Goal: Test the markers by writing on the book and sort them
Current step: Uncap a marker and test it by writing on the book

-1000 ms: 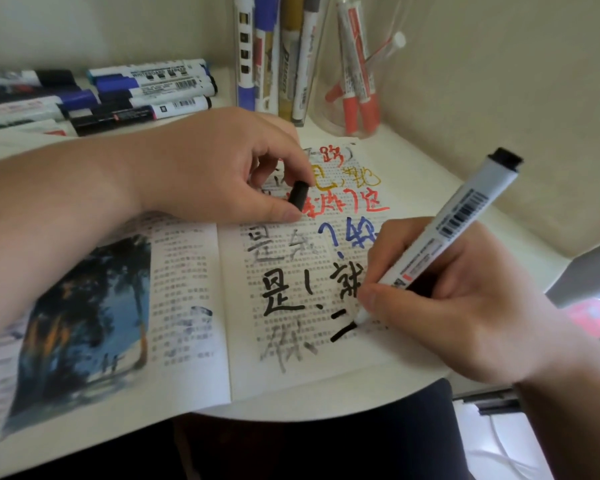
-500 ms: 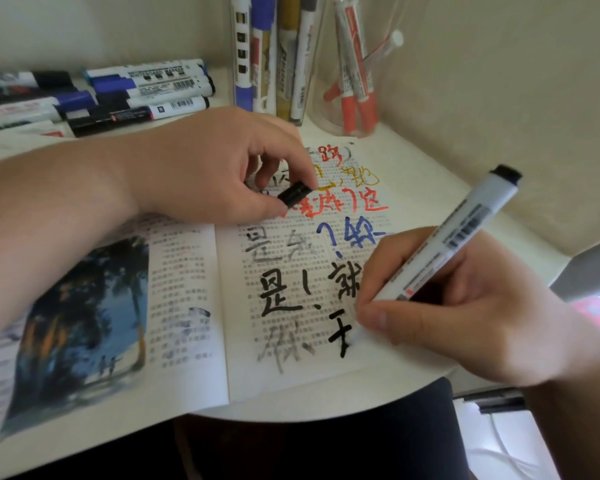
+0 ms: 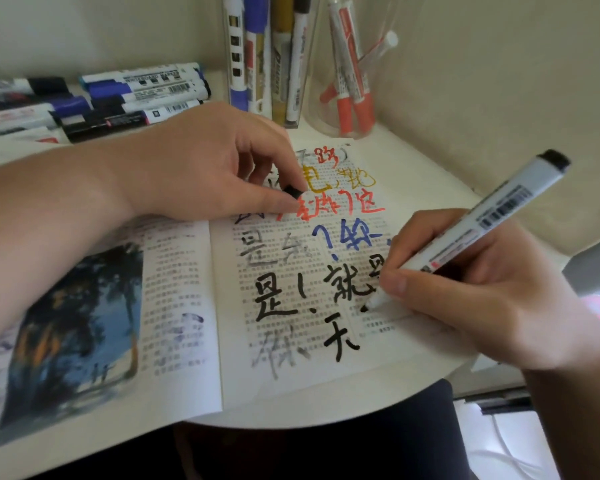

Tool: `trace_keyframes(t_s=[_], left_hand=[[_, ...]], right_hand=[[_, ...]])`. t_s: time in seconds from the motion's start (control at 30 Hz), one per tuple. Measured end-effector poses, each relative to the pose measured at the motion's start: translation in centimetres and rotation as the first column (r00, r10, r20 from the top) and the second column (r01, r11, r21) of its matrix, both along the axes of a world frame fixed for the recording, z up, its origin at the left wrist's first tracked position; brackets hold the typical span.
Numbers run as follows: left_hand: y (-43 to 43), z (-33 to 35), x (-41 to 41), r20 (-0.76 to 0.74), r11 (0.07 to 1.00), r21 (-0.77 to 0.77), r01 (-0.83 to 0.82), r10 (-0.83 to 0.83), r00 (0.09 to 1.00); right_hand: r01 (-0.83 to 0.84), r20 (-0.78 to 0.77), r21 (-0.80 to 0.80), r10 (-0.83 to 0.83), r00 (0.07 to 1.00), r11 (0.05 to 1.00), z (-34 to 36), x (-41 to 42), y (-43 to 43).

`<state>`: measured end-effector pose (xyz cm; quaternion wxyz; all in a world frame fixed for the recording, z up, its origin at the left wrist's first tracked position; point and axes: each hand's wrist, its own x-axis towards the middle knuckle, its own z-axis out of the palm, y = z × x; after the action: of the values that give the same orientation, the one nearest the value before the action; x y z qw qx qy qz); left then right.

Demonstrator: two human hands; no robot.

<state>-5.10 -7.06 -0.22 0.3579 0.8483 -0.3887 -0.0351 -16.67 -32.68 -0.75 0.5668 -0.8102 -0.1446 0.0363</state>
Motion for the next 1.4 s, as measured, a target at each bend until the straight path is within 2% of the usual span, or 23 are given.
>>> trace_keyframes(t_s=[0.13,0.23,0.33,0.7,0.87,1.17,1.33,1.4], left_hand=[[0.0,-0.1,-0.1,0.029,1.0,-0.01,-0.006,0.006,1.0],[-0.1,-0.1,-0.2,0.006,0.999,-0.016,-0.031,0.031,0.999],[-0.3,-0.1,-0.4,0.019,0.999,0.001,-0.045,0.045,0.999],[0.2,0.0,-0.4,0.044,0.999,-0.004,-0.032,0.032,0.999],[0.2,0.2,-0.3,0.018,0.999,0.024,-0.023,0.022,1.0],[0.0,0.1,-0.3,-0.01,0.998,0.014,-0.059,0.059,0.998],[-0.1,0.2,-0.3,-0.002,0.996,0.034,-0.077,0.077,0.997],[-0.2,0.1,-0.3,-0.01,0.997,0.032,-0.077,0.077,0.997]], right_hand=[[0.083,0.049,-0.003,-0.083,0.995,0.997,-0.3,-0.2,-0.4],[0.044,0.017,0.047,-0.045,0.999,0.998,-0.3,-0.1,-0.6],[-0.003,0.016,-0.011,0.003,1.0,1.0,-0.4,-0.1,-0.4],[0.045,0.066,-0.054,-0.041,0.997,0.998,-0.9,0.3,-0.6],[-0.1,-0.008,0.0,0.1,0.995,0.995,-0.4,-0.4,-0.8],[-0.022,-0.01,0.03,0.022,1.0,0.999,-0.6,-0.4,-0.7],[-0.13,-0.041,0.029,0.131,0.991,0.991,-0.4,-0.5,-1.1],[-0.125,-0.059,0.041,0.128,0.99,0.991,-0.2,-0.4,-1.2]])
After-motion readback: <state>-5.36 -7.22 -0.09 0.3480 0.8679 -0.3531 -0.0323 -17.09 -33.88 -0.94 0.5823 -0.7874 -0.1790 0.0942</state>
